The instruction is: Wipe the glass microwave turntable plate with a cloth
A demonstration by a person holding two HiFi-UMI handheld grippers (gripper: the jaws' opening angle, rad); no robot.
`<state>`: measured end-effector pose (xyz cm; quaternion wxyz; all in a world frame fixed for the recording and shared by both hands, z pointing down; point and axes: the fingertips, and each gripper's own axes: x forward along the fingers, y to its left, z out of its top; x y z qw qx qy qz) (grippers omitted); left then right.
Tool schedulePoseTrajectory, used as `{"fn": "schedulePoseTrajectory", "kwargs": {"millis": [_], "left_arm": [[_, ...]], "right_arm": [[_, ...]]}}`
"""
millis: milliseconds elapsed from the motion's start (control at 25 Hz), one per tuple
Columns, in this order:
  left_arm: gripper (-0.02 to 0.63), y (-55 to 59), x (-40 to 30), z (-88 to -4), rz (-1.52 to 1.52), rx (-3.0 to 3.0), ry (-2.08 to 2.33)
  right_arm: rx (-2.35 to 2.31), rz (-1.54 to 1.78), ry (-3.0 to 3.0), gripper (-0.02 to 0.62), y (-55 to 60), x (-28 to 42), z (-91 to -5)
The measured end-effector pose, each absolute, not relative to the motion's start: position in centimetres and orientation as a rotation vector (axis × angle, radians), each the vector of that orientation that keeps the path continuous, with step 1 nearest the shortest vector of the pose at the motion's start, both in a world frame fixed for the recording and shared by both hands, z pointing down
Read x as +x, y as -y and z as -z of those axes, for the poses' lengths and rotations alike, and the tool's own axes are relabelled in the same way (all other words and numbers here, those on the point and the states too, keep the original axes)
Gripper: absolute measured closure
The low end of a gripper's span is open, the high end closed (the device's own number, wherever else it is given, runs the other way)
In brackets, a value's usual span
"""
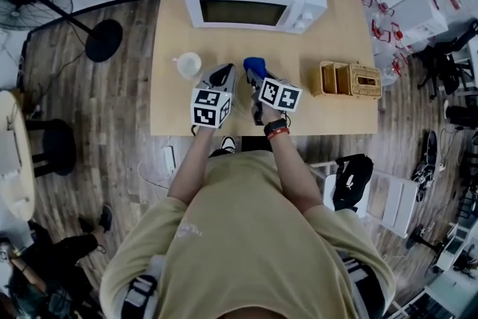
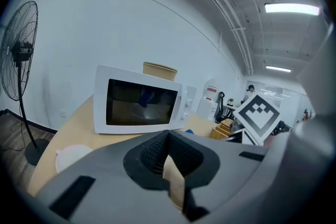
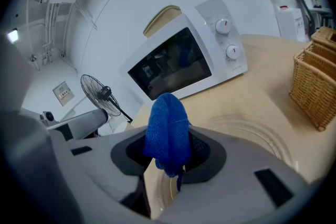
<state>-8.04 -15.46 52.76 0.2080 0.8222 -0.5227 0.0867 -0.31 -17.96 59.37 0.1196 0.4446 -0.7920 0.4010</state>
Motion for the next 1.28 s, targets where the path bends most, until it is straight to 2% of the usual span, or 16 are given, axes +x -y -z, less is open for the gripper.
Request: {"fn": "schedulePoseTrajectory", "kwargs": {"millis": [480,1280], "left_arm": [[0.588,15.9,-10.0,-56.2,-0.270,2.163,1.508],[0.588,17.0,-9.6,-58.3,-0.323,2.080,1.548]], "right_arm": [[1.210,-1.170,2.243,0.456,19.0,-3.6,-64.8],[1.151,-1.017,2.205,0.454,19.6,-2.7,-67.3]]}}
